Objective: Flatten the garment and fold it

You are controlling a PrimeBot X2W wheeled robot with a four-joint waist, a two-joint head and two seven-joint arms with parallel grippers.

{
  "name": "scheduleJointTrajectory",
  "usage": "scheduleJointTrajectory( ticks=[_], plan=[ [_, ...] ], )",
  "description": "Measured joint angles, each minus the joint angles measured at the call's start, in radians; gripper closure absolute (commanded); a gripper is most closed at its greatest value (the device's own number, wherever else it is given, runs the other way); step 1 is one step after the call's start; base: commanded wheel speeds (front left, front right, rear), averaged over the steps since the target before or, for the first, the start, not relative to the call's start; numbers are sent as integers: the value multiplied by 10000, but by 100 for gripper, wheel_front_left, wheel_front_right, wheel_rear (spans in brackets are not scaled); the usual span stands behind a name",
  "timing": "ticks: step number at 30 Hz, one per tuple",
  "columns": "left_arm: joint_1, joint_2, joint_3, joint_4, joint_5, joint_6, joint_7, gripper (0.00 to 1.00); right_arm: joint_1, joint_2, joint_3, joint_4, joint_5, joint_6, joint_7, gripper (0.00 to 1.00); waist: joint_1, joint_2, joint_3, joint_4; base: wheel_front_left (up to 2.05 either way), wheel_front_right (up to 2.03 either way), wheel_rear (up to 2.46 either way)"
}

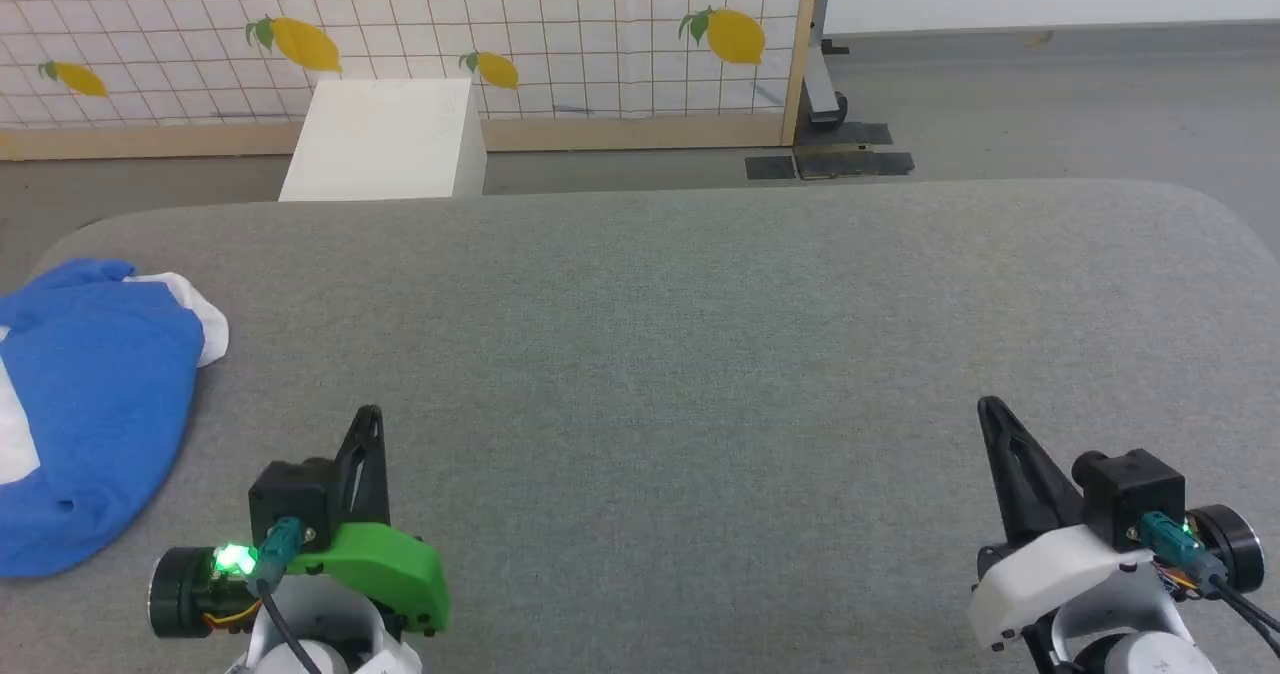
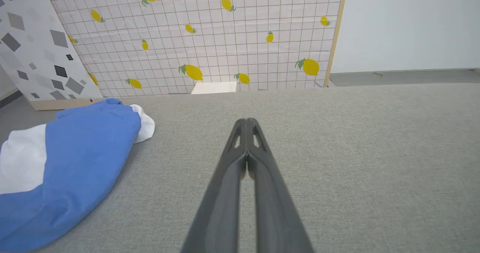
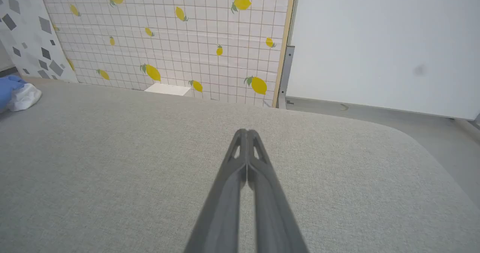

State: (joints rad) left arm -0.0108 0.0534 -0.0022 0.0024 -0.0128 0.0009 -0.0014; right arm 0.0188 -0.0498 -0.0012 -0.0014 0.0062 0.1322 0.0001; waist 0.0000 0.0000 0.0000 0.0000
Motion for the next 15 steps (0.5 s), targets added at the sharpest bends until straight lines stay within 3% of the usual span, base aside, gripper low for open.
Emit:
scheduleJointTrajectory(
  ticks=[15],
  plan=[
    [0, 0, -2, 0, 0, 0, 0, 100, 0, 0, 0, 0, 0, -2, 0, 100, 0, 0, 0, 0, 0, 0, 0]
  ],
)
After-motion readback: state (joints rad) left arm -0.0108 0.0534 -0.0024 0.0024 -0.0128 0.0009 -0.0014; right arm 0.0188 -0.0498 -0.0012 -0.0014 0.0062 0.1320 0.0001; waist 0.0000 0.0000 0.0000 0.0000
